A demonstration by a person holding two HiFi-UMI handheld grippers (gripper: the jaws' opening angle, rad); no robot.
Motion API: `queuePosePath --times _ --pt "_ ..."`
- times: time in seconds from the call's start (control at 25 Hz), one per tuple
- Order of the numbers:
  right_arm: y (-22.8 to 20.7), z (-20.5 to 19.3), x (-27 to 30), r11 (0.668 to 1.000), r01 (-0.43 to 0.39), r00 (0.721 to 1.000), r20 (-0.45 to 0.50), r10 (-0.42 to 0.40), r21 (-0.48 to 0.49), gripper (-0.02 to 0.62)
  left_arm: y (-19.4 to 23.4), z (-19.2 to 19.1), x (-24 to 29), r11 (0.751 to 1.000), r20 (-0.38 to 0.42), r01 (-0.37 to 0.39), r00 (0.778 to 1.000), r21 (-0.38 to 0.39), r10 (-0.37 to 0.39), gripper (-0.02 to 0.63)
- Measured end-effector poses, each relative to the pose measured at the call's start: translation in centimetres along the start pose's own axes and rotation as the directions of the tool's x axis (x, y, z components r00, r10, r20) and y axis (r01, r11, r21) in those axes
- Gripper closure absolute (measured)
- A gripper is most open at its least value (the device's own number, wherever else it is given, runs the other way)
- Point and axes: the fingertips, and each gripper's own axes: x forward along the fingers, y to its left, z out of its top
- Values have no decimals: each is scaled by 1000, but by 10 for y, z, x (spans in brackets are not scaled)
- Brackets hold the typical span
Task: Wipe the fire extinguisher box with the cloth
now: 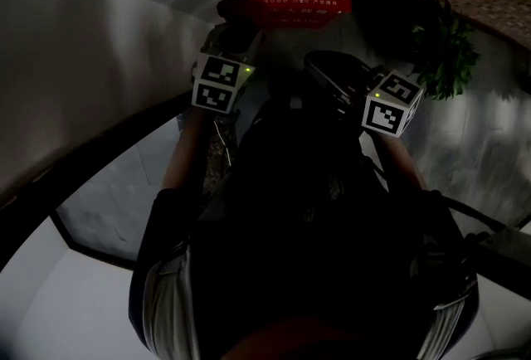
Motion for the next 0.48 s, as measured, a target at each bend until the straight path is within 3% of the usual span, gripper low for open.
queuePosePath --times 0.16,0.36,0.48 --pt "-27 7 -4 1000 -4 1000 4 4 28 595 15 6 45 1000 -27 -15 1000 -21 14 506" --pt "-58 28 -9 998 -52 999 0 52 20 595 41 -14 112 997 -132 -74 988 9 74 506" --pt "-77 36 -14 995 -97 995 -30 97 5 595 52 -29 146 994 -212 -110 971 17 111 506"
